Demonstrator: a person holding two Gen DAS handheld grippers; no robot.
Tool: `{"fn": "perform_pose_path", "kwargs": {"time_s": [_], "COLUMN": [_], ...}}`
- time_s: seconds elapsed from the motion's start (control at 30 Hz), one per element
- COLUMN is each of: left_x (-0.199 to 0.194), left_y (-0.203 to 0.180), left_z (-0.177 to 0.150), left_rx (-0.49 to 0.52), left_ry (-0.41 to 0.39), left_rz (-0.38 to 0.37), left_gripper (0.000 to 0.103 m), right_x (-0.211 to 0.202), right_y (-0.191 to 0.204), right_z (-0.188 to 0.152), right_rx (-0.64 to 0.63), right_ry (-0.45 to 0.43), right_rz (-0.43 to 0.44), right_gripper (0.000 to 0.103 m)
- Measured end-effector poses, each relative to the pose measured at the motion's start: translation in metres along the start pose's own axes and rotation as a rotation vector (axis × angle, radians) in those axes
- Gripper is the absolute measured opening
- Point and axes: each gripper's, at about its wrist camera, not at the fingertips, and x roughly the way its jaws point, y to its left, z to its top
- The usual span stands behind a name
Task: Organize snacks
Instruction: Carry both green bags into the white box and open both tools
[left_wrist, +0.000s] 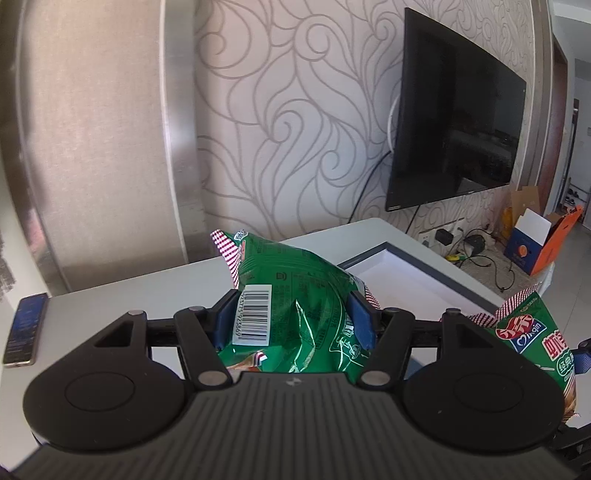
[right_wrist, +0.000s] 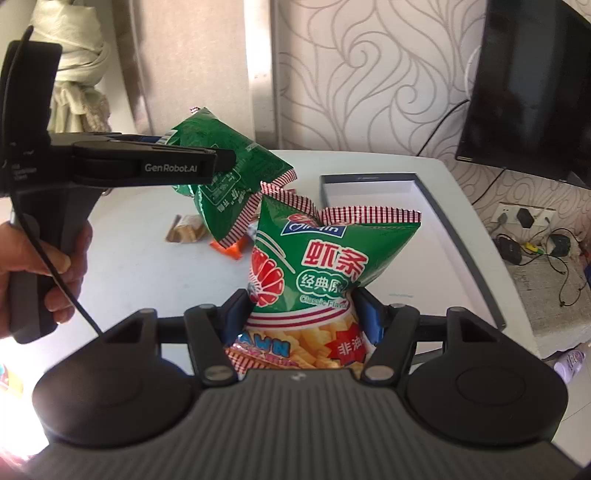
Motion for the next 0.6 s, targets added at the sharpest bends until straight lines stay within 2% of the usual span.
{"fn": "perform_pose_path", "kwargs": {"time_s": [0.27,0.47,0.6], "left_x": [0.059,0.106,0.135], "left_y": [-0.052,-0.086,-0.11], "left_z": [0.017,0.026,0.027], "left_rx": [-0.003,-0.005,0.036], "left_ry": [0.04,0.067,0.085], "left_rz": [-0.087,-0.115,-0.094], "left_gripper": [0.068,0.068,0.068], "right_x": [0.023,0.056,0.077], "right_y": [-0.056,-0.085,-0.097], "right_z": [0.004,0.004,0.005], "right_rx": [0.046,0.026,0.01], "right_ry": [0.026,0.093,0.139], "right_rz": [-0.074,-0.08,-0.054], "right_gripper": [0.065,0.065,0.065]}}
